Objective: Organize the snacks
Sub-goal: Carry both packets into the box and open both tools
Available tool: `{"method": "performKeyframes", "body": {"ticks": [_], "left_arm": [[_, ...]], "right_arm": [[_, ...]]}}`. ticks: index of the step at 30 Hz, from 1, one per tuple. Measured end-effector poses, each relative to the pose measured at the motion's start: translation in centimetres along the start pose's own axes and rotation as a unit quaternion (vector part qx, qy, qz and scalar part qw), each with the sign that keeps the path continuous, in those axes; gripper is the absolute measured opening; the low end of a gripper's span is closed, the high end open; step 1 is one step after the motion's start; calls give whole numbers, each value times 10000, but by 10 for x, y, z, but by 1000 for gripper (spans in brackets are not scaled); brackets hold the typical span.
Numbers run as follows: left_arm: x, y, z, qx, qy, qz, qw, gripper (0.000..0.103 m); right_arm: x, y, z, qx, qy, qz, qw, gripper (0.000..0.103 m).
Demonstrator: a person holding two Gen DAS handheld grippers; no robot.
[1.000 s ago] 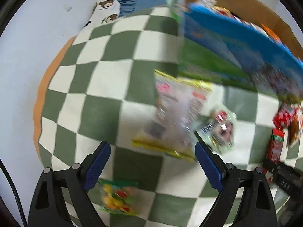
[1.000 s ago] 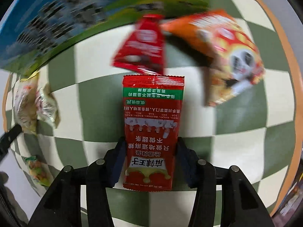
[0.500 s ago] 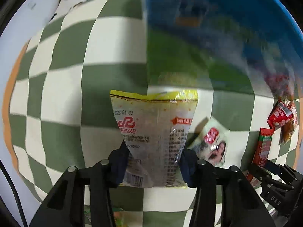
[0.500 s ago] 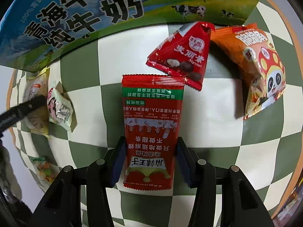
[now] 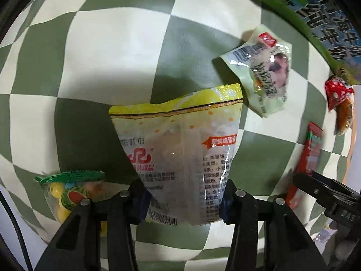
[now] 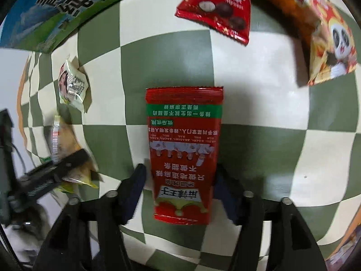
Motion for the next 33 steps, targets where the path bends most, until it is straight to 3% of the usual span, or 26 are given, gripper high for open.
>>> {"method": "performKeyframes", "body": {"ticks": [5, 7, 11, 18, 22, 26, 29, 33], "left_arm": [[1, -2, -8, 18, -149, -7, 9999, 43], [12, -1, -14, -43, -177, 30, 9998, 40], [19, -8, -29, -40, -206, 148, 9997, 40], [24, -33, -73, 244, -459, 392, 9979, 40], [26, -64, -121, 563, -795, 612, 9934, 40], [8, -84, -162, 789, -1126, 830, 9870, 40], [-17, -103, -193, 979, -1366, 960, 9811, 40], [-61, -125, -226, 897, -1747, 1209, 9730, 40]], "right_arm": [[4, 0, 0, 217, -127, -13, 9997, 68], [12, 1, 1, 338, -211, 50, 9992, 58], [22, -9, -7, 76, -281, 303, 9991, 50], [27, -21, -41, -297, -465, 357, 9978, 49], [29, -19, -80, -644, -725, 267, 9949, 49], [21, -13, -145, -1013, -1198, 57, 9876, 49], [0, -8, -196, -1198, -1630, -49, 9793, 49], [-42, 13, -245, -1345, -2084, -132, 9687, 49]]}}
Point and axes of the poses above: each gripper's, at about its wrist camera, not at the fingertips, and z roughly the way its jaws point, y to its left, x to its underside, the point moved 2 cm from there along z, roughly the way its jaws point, and after that the axes turned 9 degrees about x, right-handed, at the moved point
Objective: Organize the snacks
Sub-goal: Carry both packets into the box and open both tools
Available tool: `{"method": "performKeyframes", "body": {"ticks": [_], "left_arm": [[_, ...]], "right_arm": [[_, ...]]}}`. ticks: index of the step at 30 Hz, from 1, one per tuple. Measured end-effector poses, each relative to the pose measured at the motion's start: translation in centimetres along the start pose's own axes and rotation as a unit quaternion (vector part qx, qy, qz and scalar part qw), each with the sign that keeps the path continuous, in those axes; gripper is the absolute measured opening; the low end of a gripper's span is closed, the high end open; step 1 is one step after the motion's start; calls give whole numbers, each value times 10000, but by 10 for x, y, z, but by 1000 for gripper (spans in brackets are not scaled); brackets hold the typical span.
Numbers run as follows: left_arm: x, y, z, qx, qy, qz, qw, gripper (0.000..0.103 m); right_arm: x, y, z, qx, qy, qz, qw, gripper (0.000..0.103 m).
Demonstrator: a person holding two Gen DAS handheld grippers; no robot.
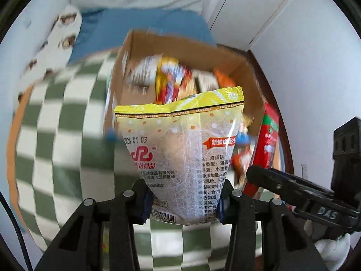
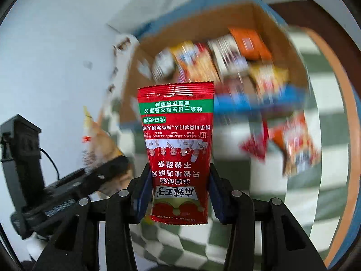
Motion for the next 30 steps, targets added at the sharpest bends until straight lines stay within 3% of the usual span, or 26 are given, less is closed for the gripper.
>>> {"method": "performKeyframes", "body": {"ticks": [4, 8, 13, 24, 27, 29, 30], "left_arm": [[-52, 6, 16, -189, -3, 12, 9998, 40], [-93, 32, 53, -432, 280, -284, 9983, 40], [-105, 63, 99, -353, 859, -801, 9925, 40], [-95, 64, 137, -728, 1350, -625, 9862, 42], [-92, 72, 145, -698, 1497, -837, 9827, 48], [-91, 74, 144, -712, 1451, -855, 9831, 50], [-91, 73, 143, -709, 1418, -845, 9837, 56]], "right_arm": [[-57, 32, 13, 171, -400, -95, 9990, 49], [-102, 44, 49, 444, -447, -123, 9979, 49], [-117, 37, 89, 639, -127, -80, 9978, 49], [-102, 16, 164, 646, 571, 7, 9963, 49], [-100, 7, 178, 618, 871, 150, 9942, 59], [-100, 3, 182, 678, 988, 132, 9927, 79], [-100, 2, 183, 722, 1013, 80, 9922, 83]]}}
Point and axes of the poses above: each gripper's, at about its wrist camera, not at the fingertips, and z roughly the way its jaws point, y to its left, x to its underside, the point moved 2 cm from there along z, roughly the way its jaws point, and after that the axes turned 9 degrees about x, right-handed, at the moved point
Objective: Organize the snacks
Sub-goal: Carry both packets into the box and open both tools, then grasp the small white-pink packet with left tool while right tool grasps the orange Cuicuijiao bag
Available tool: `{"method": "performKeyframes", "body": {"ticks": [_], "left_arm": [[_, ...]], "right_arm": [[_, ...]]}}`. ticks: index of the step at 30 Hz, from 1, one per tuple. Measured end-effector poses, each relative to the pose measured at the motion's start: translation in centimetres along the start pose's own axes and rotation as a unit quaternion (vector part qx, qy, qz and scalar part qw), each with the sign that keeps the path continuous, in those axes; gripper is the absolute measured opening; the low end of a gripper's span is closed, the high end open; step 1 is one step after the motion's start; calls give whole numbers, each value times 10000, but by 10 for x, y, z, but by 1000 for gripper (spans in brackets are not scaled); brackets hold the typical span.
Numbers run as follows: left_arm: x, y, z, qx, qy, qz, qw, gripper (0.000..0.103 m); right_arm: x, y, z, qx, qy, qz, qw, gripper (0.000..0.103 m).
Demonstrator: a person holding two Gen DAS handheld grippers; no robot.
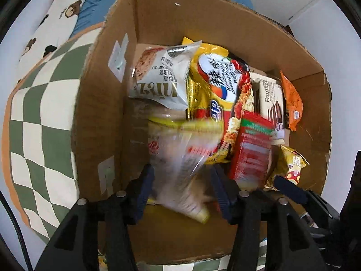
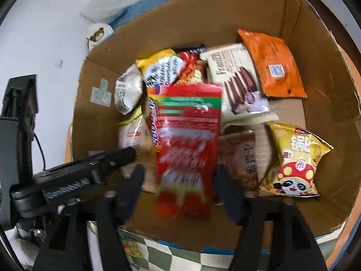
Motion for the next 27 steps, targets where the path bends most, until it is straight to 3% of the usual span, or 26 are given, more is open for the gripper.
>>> {"method": "performKeyframes", "body": {"ticks": [2, 6, 15, 18, 21, 27], "left_arm": [[3, -2, -2, 119, -12, 30, 9999, 66], [6, -15, -10, -98, -175, 262, 9995, 83], [19, -31, -31, -275, -660, 558, 9959, 83], [30, -39, -42, -325, -973, 781, 9917, 83], [42, -44, -56, -403, -1321, 921, 9861, 91], [65, -51, -84, -324, -1912, 990, 9760, 91]], "right_arm": [[0, -1, 1, 67, 47, -93, 9999, 94], [1, -4, -1, 261, -18, -244, 9994, 94], [14, -19, -26, 973, -397, -367, 9938, 94], [21, -21, -48, 1066, -601, -394, 9917, 94], [29, -23, -66, 1163, -810, -403, 9891, 94], [45, -22, -98, 1368, -1338, -414, 9806, 97]]}}
Point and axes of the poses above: each gripper's, at about its wrist camera, not at the fingertips, and z roughly the way its jaws point, y to its left, x to its underside, the point moved 2 cm from there along z, roughly the way its jaws point, and after that the axes turned 9 degrees about x, right-handed, at the moved point
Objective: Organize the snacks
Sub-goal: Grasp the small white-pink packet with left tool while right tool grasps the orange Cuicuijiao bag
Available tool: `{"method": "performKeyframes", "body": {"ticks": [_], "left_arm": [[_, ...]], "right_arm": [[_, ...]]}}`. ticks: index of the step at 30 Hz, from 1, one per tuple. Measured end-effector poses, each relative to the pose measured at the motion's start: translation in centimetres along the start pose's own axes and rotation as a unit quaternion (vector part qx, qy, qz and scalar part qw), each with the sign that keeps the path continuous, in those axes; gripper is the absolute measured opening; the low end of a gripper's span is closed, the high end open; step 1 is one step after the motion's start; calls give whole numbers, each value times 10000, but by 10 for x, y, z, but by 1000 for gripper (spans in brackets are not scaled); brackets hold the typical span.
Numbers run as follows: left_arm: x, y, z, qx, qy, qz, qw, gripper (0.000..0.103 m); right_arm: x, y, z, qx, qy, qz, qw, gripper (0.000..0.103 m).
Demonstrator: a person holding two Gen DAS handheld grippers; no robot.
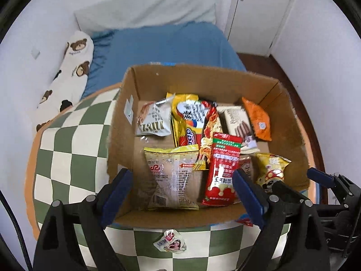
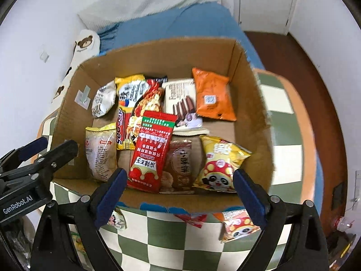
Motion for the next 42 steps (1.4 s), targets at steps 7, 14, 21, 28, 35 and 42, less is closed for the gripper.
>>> {"method": "performKeyframes", "body": {"ticks": [7, 14, 21, 28, 35, 42], "left_arm": [[13, -8, -44, 36, -588, 23, 9983, 91], [30, -21, -77, 124, -887, 107, 9959, 91], [44, -24, -95, 274, -1043, 13, 9942, 91], [73, -3, -64, -11, -733, -309, 9968, 91], [117, 34, 4, -288, 102, -784, 9965, 91], [150, 50, 52, -618, 830, -605, 9928, 91]], "right_arm": [[11, -8, -49, 195, -682, 66, 9975, 98], [29, -7, -91, 259, -1112, 38, 9934, 99], [48, -15, -113, 40, -1162, 278, 9928, 99], [68, -56, -67, -149, -434, 959, 9943, 99], [93, -92, 38, 160, 584, 1035, 9928, 99], [107, -90, 101, 382, 1075, 666, 9912, 89]]}}
Point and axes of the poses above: each gripper's, at about its wrist camera, not at the fingertips, and z roughly the way its jaws point, y to its left, x to its underside, the point moved 2 cm from there along z, roughly the way its jaws point, and after that the axes turned 9 degrees about x, right-handed, at the moved point
